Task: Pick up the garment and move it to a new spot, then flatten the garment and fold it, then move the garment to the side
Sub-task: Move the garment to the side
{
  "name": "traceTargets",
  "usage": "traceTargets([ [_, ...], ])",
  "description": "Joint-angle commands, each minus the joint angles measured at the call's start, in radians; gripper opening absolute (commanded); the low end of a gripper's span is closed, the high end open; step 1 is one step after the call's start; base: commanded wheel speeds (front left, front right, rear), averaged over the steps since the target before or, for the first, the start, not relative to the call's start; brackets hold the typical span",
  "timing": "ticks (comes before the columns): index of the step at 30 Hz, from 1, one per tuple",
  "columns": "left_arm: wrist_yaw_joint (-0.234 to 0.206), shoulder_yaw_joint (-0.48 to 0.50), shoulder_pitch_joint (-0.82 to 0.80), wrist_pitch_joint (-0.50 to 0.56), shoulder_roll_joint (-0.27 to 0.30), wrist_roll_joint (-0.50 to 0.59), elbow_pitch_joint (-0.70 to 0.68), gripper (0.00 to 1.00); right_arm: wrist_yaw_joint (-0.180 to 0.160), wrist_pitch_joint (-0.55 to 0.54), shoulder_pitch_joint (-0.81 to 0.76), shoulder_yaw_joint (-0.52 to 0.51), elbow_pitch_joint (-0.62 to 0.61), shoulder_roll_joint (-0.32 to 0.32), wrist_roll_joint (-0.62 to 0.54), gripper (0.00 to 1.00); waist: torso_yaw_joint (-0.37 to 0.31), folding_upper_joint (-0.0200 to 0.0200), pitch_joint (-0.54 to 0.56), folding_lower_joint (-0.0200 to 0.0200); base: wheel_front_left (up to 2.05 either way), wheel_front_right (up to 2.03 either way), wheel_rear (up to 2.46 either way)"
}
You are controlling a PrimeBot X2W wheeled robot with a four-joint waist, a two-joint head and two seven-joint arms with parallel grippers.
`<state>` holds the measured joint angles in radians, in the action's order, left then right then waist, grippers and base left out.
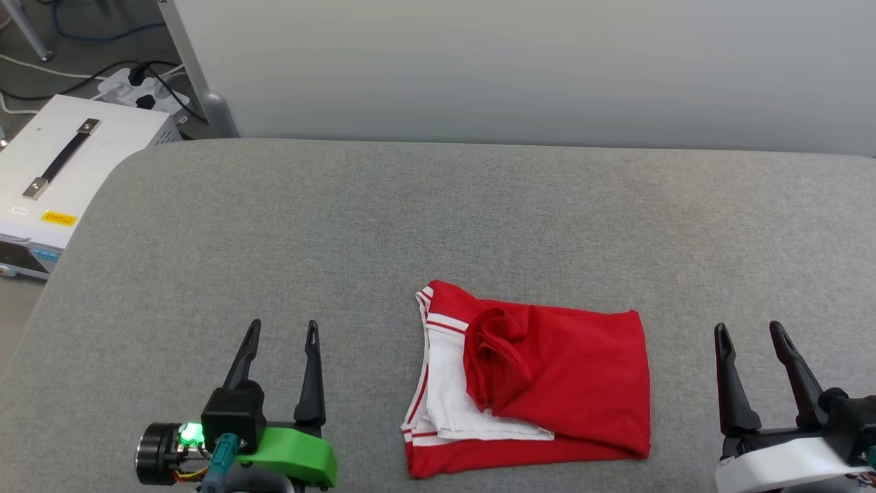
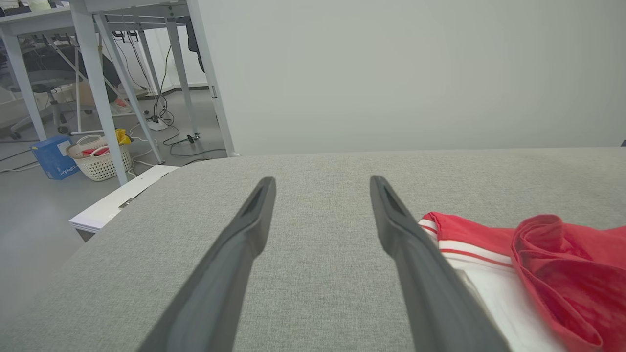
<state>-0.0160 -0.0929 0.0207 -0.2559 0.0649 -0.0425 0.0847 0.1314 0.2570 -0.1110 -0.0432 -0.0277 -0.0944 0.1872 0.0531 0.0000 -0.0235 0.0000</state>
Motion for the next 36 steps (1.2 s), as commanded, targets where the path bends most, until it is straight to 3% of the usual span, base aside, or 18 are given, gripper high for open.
traceTargets([
  [1, 0.006, 0.002, 0.017, -0.006, 0.000, -0.005, 0.003, 1.00, -0.001, 0.005, -0.015, -0.004, 0.001, 0.006, -0.013, 1.00, 0.001, 0.0000, 0.000, 0.0000, 0.00, 0.00, 0.00],
  [17, 0.008, 0.007, 0.011, -0.006, -0.002, -0.002, 0.022, 1.00, -0.001, 0.005, 0.032, -0.015, 0.005, 0.001, -0.036, 1.00, 0.007, 0.0000, 0.002, 0.0000, 0.00, 0.00, 0.00],
  [22, 0.008, 0.006, 0.005, -0.006, -0.003, -0.003, 0.024, 1.00, -0.001, 0.005, 0.131, -0.030, -0.018, -0.069, -0.030, 1.00, 0.012, 0.0000, -0.003, 0.0000, 0.00, 0.00, 0.00],
  [26, 0.010, 0.004, -0.005, -0.006, -0.004, -0.003, 0.027, 1.00, -0.001, 0.000, 0.240, -0.017, -0.009, -0.159, -0.009, 1.00, 0.018, 0.0000, -0.012, 0.0000, 0.00, 0.00, 0.00],
  [30, 0.010, 0.007, -0.011, -0.006, -0.004, -0.003, 0.026, 1.00, -0.001, -0.129, 0.362, 0.056, 0.021, -0.261, 0.041, 1.00, 0.021, 0.0000, -0.023, 0.0000, 0.00, 0.00, 0.00],
  [36, 0.011, 0.005, -0.021, -0.006, -0.005, -0.004, 0.028, 1.00, -0.001, -0.508, 0.489, 0.189, 0.111, -0.378, 0.309, 1.00, 0.028, 0.0000, -0.042, 0.0000, 0.00, 0.00, 0.00],
])
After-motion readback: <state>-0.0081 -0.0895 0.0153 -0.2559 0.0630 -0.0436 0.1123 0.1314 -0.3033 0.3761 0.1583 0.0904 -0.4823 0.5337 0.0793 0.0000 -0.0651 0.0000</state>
